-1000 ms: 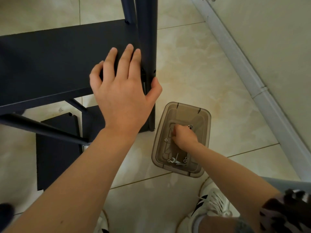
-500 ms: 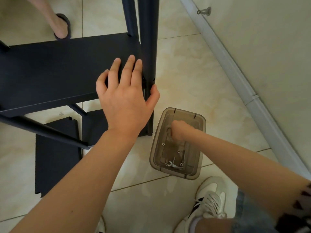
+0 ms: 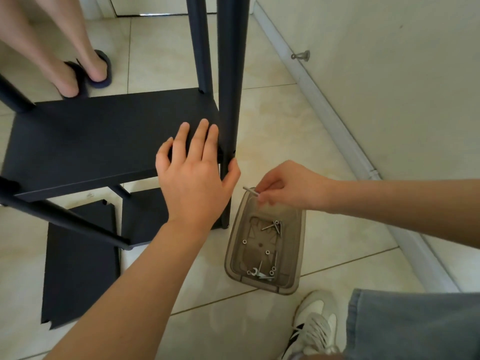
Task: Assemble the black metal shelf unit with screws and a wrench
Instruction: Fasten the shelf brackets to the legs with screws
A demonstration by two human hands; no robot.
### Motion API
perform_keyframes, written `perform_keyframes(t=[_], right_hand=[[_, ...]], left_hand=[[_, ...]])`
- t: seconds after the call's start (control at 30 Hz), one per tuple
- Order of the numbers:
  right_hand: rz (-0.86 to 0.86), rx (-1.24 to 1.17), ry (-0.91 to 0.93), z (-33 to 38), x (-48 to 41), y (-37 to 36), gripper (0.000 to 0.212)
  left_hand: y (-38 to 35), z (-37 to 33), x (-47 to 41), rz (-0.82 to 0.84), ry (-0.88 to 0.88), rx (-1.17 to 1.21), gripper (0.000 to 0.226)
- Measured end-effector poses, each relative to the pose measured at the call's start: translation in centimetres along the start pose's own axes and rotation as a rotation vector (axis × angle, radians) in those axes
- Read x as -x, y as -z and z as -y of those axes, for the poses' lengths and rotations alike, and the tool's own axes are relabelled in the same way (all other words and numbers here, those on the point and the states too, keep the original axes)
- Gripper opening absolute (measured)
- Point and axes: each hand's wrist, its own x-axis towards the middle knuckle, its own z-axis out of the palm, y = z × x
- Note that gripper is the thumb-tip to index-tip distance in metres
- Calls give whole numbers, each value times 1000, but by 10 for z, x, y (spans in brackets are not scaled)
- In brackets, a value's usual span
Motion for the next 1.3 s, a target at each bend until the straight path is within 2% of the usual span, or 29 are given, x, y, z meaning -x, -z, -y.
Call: perform_keyframes(t=[0.1, 0.2, 0.47, 1.3], right_hand=[[-50, -222, 17, 10, 16, 13, 6], [-94, -306, 33, 17, 23, 20, 6], [-178, -294, 100, 28, 17, 19, 8], [-205, -276, 166, 27, 13, 18, 7]], left_hand=[[1, 0, 0, 8, 0, 7, 56], [3, 1, 1, 20, -10, 13, 57], [4, 2, 2, 33, -23, 16, 59], [13, -2, 4, 81, 12, 61, 59]])
